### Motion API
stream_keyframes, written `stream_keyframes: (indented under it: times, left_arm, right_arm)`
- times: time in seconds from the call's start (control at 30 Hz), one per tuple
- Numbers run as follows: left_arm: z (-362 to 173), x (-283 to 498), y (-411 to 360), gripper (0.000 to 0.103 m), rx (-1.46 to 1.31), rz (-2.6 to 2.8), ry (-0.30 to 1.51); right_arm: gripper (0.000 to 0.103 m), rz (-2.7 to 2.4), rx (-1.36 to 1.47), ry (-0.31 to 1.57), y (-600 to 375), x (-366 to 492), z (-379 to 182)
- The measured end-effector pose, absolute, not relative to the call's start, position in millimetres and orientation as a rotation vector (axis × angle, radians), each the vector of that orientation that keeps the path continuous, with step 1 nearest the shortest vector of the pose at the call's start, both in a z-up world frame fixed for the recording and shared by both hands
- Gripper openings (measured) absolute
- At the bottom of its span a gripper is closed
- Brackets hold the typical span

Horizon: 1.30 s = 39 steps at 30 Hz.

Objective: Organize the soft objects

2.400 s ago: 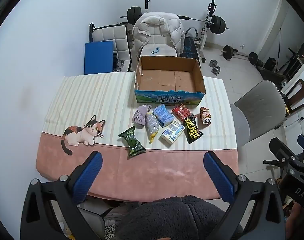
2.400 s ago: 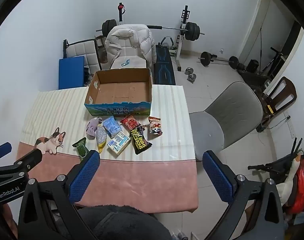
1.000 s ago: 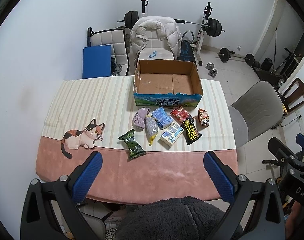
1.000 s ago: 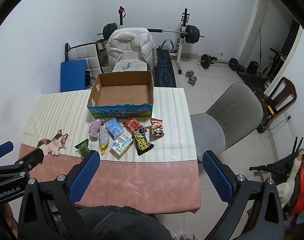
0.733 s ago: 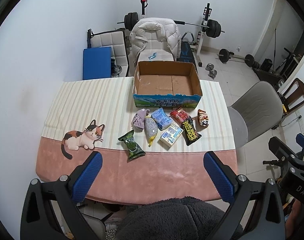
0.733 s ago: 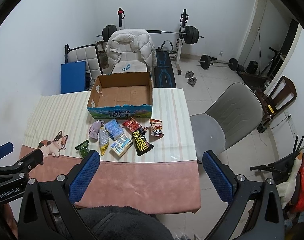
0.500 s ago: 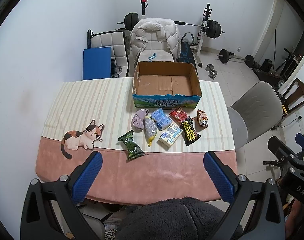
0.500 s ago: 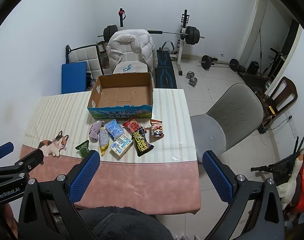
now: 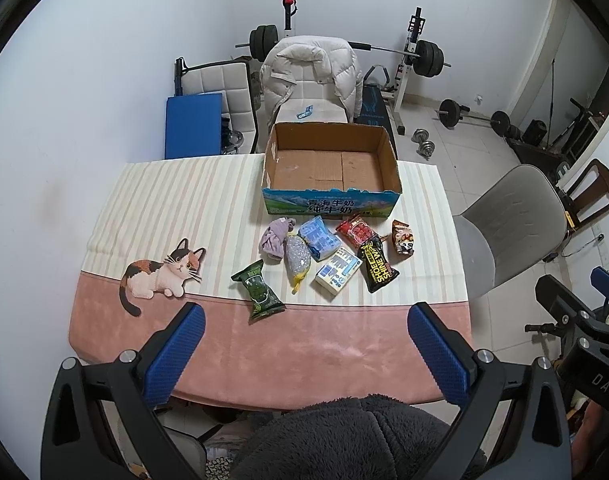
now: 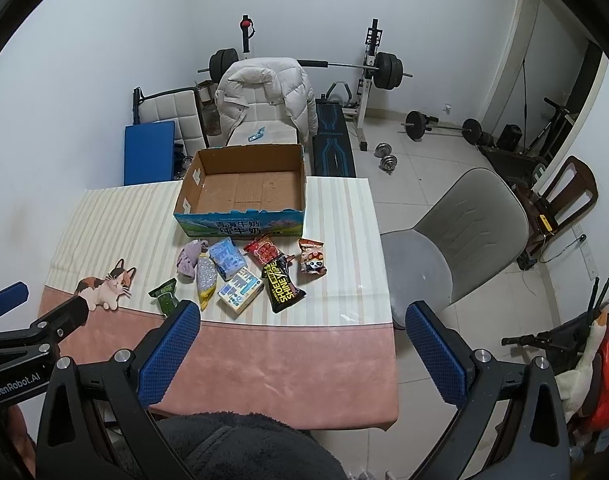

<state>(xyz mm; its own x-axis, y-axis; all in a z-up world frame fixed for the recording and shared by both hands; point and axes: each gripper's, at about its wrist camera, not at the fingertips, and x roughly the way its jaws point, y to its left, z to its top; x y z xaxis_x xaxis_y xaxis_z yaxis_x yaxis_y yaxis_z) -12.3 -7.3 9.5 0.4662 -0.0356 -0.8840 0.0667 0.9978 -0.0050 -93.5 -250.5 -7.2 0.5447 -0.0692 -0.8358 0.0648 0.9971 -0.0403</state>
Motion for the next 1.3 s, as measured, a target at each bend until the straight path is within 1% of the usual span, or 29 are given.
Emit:
stream_keyframes:
  times: [0.93, 1.03, 1.1, 1.23, 1.3]
  left_arm:
    - [4.9, -11.4, -22.3, 0.103, 0.017, -0.062, 1.083]
    - [-11.1, 3.8, -21.4, 0.103, -0.006, -0.059, 1.072]
    - [-35.2, 22.5, -15.0, 0.103, -0.024, -0.031, 1.102]
    - [-102.0, 65.1, 4.8, 0.103, -0.088, 0.009, 1.207]
    - [-138.2, 86.5, 5.5, 0.100, -0.088, 0.005, 1.256]
  right_arm:
    - [0.103, -0.043, 0.025, 1.014, -263.0, -89.4, -23.0]
    - [0.103, -0.026, 0.047, 1.024, -268.7, -76.4, -40.7]
    - [0.103, -0.005, 0.043, 1.042, -271.0, -56.7, -64.3]
    - [0.103, 0.056, 0.019, 1.143, -270.4, 1.4, -138.4]
    - [0.103, 0.101, 0.006, 1.204, -267.4, 36.4, -188.4]
